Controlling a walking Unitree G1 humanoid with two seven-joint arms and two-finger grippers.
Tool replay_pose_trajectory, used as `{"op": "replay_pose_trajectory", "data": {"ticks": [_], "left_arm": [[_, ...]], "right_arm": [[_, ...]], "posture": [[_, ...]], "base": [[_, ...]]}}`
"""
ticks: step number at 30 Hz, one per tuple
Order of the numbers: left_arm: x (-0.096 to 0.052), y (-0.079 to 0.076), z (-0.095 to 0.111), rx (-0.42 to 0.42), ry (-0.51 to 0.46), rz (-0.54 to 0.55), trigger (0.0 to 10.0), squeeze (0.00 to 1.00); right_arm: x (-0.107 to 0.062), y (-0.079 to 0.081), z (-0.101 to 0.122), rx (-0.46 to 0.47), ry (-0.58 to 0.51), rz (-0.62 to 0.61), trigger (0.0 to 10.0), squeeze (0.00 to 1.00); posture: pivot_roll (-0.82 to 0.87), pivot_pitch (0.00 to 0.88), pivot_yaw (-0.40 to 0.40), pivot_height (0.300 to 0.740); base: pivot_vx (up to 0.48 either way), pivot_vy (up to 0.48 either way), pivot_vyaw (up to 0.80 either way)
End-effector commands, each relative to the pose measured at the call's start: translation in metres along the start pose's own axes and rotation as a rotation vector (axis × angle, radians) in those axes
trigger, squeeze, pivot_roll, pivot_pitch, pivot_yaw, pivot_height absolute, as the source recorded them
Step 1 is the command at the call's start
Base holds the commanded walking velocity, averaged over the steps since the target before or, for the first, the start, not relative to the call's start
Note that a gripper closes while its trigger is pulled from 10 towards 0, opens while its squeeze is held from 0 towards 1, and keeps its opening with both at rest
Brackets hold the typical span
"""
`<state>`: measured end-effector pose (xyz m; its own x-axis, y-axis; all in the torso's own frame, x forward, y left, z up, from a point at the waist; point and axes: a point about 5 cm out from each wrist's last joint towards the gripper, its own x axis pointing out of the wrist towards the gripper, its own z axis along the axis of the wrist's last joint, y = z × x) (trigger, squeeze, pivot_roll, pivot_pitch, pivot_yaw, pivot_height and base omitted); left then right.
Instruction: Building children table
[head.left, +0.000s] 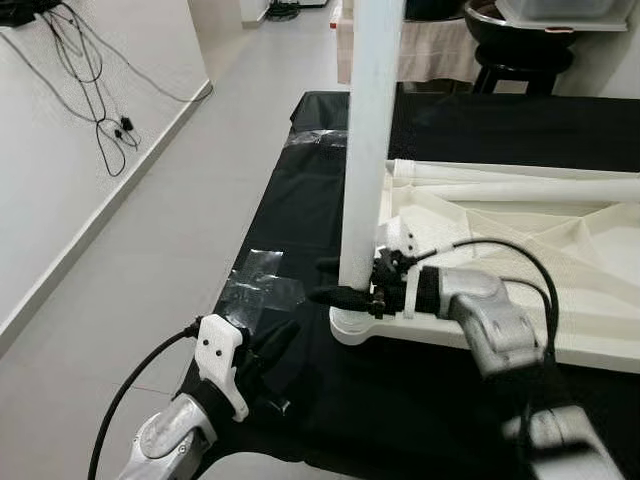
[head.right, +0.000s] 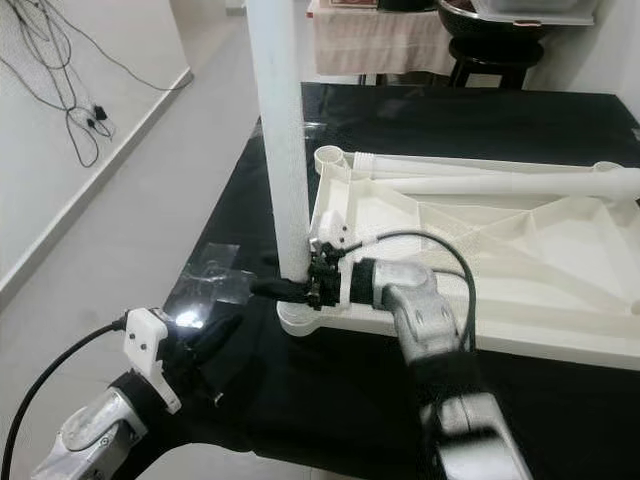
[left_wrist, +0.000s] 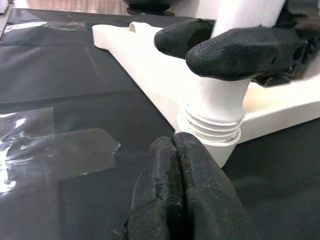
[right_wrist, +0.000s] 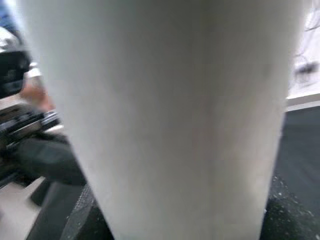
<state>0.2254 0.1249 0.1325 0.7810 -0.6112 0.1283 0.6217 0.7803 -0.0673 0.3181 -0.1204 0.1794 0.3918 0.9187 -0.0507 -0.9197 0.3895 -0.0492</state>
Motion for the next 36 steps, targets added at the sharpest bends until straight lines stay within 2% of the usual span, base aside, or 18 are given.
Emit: {"op": "replay_pose_trajectory", "data": {"ticks": [1,2,3,4,5,6,7,12,17,18,19,20,21,22,26,28,29,36], "left_arm": [[-0.003,0.000,0.000,0.003,0.014,0.000,10.0,0.00],[-0.003,0.001,0.000,0.004,0.014,0.000,10.0,0.00],[-0.004,0.002,0.000,0.006,0.015,0.001,10.0,0.00],[-0.004,0.002,0.000,0.006,0.015,0.001,10.0,0.00],[-0.004,0.002,0.000,0.007,0.016,0.001,10.0,0.00],[-0.004,0.003,0.001,0.008,0.015,0.001,10.0,0.00],[-0.003,0.004,0.001,0.011,0.016,0.004,10.0,0.00],[-0.003,0.005,0.000,0.012,0.017,0.010,10.0,0.00],[-0.002,0.006,-0.001,0.012,0.021,0.005,10.0,0.00],[-0.002,0.006,-0.001,0.012,0.020,0.011,10.0,0.00],[-0.002,0.006,-0.001,0.012,0.020,0.011,10.0,0.00],[-0.002,0.006,-0.001,0.012,0.021,0.014,10.0,0.00],[-0.002,0.006,-0.001,0.012,0.022,0.015,10.0,0.00],[-0.002,0.007,-0.002,0.011,0.023,0.015,10.0,0.00],[-0.002,0.006,-0.003,0.010,0.029,0.009,10.0,0.00],[-0.002,0.006,-0.003,0.010,0.032,0.006,10.0,0.00],[-0.002,0.005,-0.004,0.009,0.034,0.003,10.0,0.00],[-0.003,0.002,-0.006,0.010,0.040,-0.001,10.0,0.00]], "right_arm": [[-0.001,0.002,-0.006,0.058,0.007,-0.052,0.0,0.00],[-0.001,0.002,-0.008,0.055,0.006,-0.171,0.0,0.00],[0.002,0.001,-0.013,0.064,0.006,-0.434,0.0,0.00],[0.002,0.001,-0.013,0.064,0.006,-0.434,0.0,0.00],[0.001,0.001,-0.016,0.073,0.007,-0.624,0.0,0.00],[0.008,0.024,-0.029,0.054,0.076,-0.659,0.0,0.00],[0.010,0.030,-0.027,0.023,0.072,-0.686,0.0,0.00],[0.006,0.026,-0.030,0.032,0.080,-0.702,0.0,0.00],[0.015,0.033,-0.035,0.052,0.114,-0.623,0.0,0.00],[0.017,0.034,-0.033,0.078,0.093,-0.623,10.0,0.00],[0.017,0.034,-0.033,0.078,0.093,-0.623,10.0,0.00],[0.020,0.036,-0.031,0.098,0.074,-0.564,10.0,0.93],[0.022,0.039,-0.029,0.108,0.062,-0.530,10.0,0.93],[0.024,0.042,-0.025,0.106,0.046,-0.446,10.0,1.00],[0.024,0.042,-0.017,0.080,0.021,-0.300,10.0,1.00],[0.021,0.037,-0.014,0.057,0.017,-0.216,10.0,0.95],[0.017,0.028,-0.011,0.023,0.027,-0.162,10.0,0.00],[0.006,0.002,-0.008,-0.005,0.075,-0.018,10.0,0.00]], "posture": [[-0.02,0.179,0.038,0.740],[-0.02,0.182,0.034,0.740],[-0.03,0.184,0.033,0.740],[-0.03,0.184,0.033,0.740],[-0.03,0.184,0.033,0.740],[-0.03,0.192,0.042,0.740],[-0.04,0.184,0.057,0.740],[-0.03,0.173,0.050,0.740],[-0.03,0.165,0.046,0.740],[-0.02,0.162,0.046,0.740],[-0.02,0.162,0.046,0.740],[-0.02,0.154,0.049,0.740],[-0.01,0.152,0.051,0.740],[-0.01,0.149,0.055,0.740],[0.00,0.138,0.061,0.740],[0.01,0.133,0.057,0.740],[0.01,0.131,0.056,0.740],[0.03,0.123,0.051,0.740]], "base": [[0.000,0.000,0.00],[0.000,0.000,0.00],[0.000,0.000,0.00],[0.000,0.000,0.00],[0.000,0.000,0.00],[0.000,0.000,0.00],[0.000,0.000,0.00],[0.000,0.000,0.00],[0.000,0.000,0.00],[0.000,0.000,0.00],[0.000,0.000,0.00],[0.000,0.000,0.00],[0.000,0.000,0.00],[0.000,0.000,0.00],[0.000,0.000,0.00],[0.000,0.000,0.00],[0.000,0.000,0.00],[0.000,0.000,0.00]]}}
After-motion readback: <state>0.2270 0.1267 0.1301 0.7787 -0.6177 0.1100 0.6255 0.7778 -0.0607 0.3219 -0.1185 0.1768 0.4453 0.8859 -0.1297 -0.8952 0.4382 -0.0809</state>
